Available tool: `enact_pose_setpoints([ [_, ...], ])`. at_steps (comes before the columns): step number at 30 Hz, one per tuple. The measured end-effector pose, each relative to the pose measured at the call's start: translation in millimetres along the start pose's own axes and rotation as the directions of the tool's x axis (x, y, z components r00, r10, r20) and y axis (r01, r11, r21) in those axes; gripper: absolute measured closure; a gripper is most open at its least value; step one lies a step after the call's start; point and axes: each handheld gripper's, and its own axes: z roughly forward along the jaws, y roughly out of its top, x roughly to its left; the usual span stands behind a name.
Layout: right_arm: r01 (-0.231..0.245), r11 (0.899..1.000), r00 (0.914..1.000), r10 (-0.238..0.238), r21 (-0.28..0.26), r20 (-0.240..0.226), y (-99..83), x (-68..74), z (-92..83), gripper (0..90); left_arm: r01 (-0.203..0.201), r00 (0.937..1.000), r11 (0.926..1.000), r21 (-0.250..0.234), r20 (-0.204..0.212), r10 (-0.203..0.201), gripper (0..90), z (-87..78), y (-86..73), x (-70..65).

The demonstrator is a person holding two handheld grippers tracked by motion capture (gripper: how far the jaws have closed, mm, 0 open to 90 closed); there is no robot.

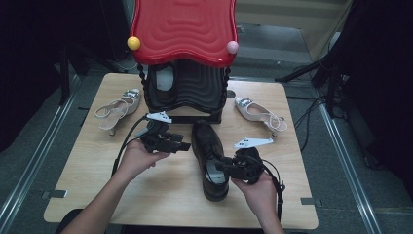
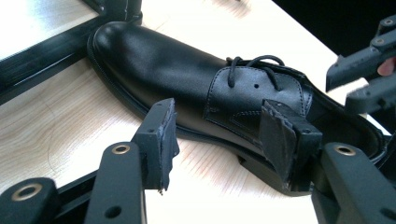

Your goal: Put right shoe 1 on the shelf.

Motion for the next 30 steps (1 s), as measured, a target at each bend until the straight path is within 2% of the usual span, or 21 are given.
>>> enact_pose_setpoints([
  [2,0.007,1.000,0.9999,-0.007,0.001,-0.008,1.2,4.6,2.6,68.5,-0.014,0.9999,0.9999,0.006,0.008,0.014,50.9,-2.2,2.8,-1.5],
  [5,0.004,1.000,0.9998,-0.004,0.020,-0.021,4.8,9.7,10.0,67.1,-0.040,0.9992,0.9991,-0.009,0.008,0.040,61.1,-8.6,9.7,-3.5],
  [6,-0.002,0.999,0.9995,0.003,0.035,-0.031,6.4,13.8,15.6,65.1,-0.049,0.9988,0.9988,-0.011,0.008,0.049,70.1,-11.4,12.6,-4.0],
  [8,-0.004,0.999,0.9993,0.006,0.040,-0.036,6.9,16.3,18.0,64.2,-0.069,0.9976,0.9973,-0.024,0.000,0.069,71.2,-18.1,19.2,-4.4],
  [10,0.000,0.999,0.9991,0.003,0.054,-0.042,7.1,21.4,22.3,63.5,-0.079,0.9969,0.9960,-0.043,-0.011,0.078,77.5,-26.1,26.8,-5.3],
  [12,-0.007,0.996,0.9990,0.011,0.088,-0.043,7.6,25.3,28.3,62.2,-0.089,0.9958,0.9942,-0.061,-0.028,0.088,79.9,-34.6,35.7,-5.9],
  [14,-0.011,0.993,0.9995,0.015,0.118,-0.029,10.1,26.9,39.3,60.9,-0.102,0.9942,0.9916,-0.079,-0.042,0.099,80.2,-43.7,44.9,-7.3],
  [16,-0.015,0.992,0.9995,0.018,0.126,-0.025,11.5,26.6,42.9,60.3,-0.109,0.9933,0.9892,-0.097,-0.047,0.105,80.2,-52.4,53.6,-8.4],
  [20,-0.025,0.988,0.9997,0.026,0.150,-0.004,15.5,24.9,57.7,59.8,-0.112,0.9937,0.9866,-0.118,-0.008,0.112,81.1,-70.2,70.6,-12.3],
  [21,-0.022,0.988,0.9998,0.022,0.155,0.001,16.4,24.8,61.9,59.4,-0.129,0.9916,0.9836,-0.126,-0.025,0.127,81.3,-74.8,74.6,-14.4],
  [22,-0.023,0.985,0.9994,0.019,0.171,0.027,17.7,25.8,69.0,62.6,-0.141,0.9898,0.9817,-0.128,-0.034,0.138,82.6,-79.1,78.5,-16.1],
  [25,-0.004,0.984,0.9983,-0.006,0.178,0.057,17.5,27.2,71.8,64.8,-0.164,0.9857,0.9779,-0.129,-0.059,0.158,82.8,-88.8,89.7,-18.3],
  [27,-0.012,0.981,0.9983,0.000,0.194,0.058,16.9,26.8,74.0,65.4,-0.172,0.9830,0.9769,-0.126,-0.087,0.162,82.9,-92.8,97.5,-17.1],
  [30,0.002,0.971,0.9964,-0.022,0.241,0.082,16.6,28.1,78.8,68.7,-0.173,0.9806,0.9757,-0.135,-0.117,0.158,82.8,-98.4,110.5,-12.5],
])
